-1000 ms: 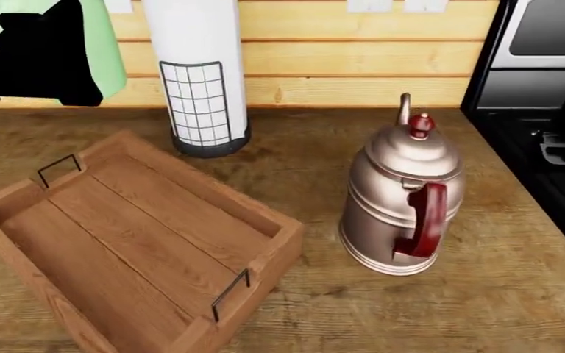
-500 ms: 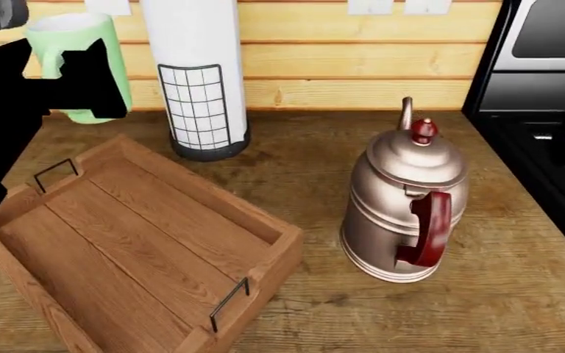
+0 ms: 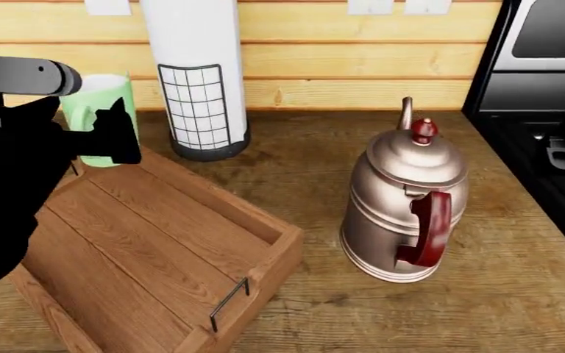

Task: Pick the kettle from the counter and place it on the tray. Then pick the mug from the cabinet and place it on the tray. Then close the cabinet doors.

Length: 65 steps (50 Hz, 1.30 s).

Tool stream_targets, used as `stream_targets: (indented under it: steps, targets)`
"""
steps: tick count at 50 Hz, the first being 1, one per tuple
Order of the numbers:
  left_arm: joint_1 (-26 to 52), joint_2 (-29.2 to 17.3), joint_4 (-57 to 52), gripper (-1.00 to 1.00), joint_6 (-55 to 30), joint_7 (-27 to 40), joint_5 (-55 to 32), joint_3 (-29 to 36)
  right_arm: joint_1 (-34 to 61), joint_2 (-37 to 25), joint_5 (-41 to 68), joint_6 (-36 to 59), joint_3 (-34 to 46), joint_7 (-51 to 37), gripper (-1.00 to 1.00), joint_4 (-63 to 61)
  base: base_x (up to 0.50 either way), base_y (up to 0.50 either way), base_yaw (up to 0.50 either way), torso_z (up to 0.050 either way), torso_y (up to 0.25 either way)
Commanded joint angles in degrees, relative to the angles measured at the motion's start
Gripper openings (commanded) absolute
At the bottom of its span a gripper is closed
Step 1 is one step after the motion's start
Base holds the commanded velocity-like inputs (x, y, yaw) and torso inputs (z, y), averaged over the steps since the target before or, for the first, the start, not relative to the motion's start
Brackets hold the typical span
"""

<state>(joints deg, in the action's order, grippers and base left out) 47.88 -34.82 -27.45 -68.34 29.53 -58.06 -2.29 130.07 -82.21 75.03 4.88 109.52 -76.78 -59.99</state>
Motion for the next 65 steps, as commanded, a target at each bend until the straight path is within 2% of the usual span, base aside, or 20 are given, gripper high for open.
stream_targets:
  steps: [1,54,55,65]
  targets:
    - [-3.0,-0.6,1.9,-1.00,3.1,-1.7,3.2,1.8,2.2,0.3,-1.4,-1.4,4.4,-0.5,1.00,0.0,0.00,0.00,0.00,0.000,0.000]
    - [-6.5,-0.6,4.5,-1.00,4.1,-1.3,3.5,3.0,0.2,1.7,-3.5,-2.7,5.8,-1.9,1.00,0.2,0.00,0.00,0.00,0.000,0.001]
    - [-6.5,-0.6,4.5,1.00,4.1,-1.3,3.5,3.0,0.2,1.8,-3.4,-2.7,5.8,-1.9,1.00,0.2,0.00,0.00,0.00,0.000,0.000]
    - [-6.7,-0.9,4.7,1.00,4.6,-1.6,3.5,3.0,-0.2,2.2,-3.6,-2.9,5.9,-2.2,1.00,0.3,0.00,0.00,0.00,0.000,0.000]
